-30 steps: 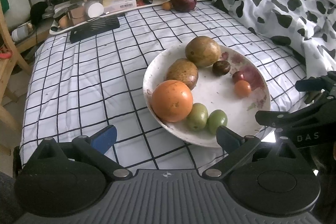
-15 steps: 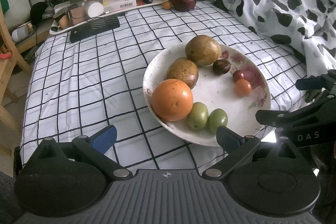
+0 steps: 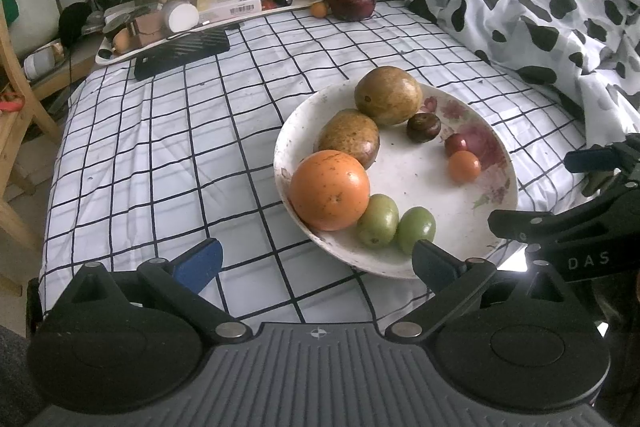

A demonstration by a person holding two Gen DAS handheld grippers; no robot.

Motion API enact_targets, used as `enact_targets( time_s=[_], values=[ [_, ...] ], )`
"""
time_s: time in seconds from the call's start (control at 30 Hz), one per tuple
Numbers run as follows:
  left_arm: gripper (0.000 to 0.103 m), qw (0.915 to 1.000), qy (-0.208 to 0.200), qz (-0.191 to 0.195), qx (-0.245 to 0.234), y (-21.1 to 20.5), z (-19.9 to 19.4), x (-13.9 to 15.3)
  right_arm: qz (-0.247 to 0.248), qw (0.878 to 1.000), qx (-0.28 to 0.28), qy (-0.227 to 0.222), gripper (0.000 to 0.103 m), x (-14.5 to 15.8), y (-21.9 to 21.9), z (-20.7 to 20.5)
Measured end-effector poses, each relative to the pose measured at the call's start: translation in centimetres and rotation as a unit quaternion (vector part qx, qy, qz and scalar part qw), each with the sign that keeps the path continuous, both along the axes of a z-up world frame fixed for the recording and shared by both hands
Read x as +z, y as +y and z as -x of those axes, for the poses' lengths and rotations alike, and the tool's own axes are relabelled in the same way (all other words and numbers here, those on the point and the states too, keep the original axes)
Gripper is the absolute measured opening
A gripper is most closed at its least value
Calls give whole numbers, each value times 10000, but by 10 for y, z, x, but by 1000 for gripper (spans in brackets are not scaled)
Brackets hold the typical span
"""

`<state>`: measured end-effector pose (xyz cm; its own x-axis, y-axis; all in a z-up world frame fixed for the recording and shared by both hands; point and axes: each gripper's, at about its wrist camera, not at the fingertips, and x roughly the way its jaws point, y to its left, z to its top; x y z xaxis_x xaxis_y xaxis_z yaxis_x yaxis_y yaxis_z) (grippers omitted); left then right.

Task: Organize fruits

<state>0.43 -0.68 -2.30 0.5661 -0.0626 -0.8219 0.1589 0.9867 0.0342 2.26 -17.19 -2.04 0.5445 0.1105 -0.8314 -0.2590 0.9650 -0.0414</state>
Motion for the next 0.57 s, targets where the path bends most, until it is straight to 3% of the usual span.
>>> enact_targets(
  time_s=[0.57],
  values=[
    [103, 10000, 7, 19, -6, 0, 1, 0, 1, 10000, -1, 1, 103, 0, 0, 0]
  ],
)
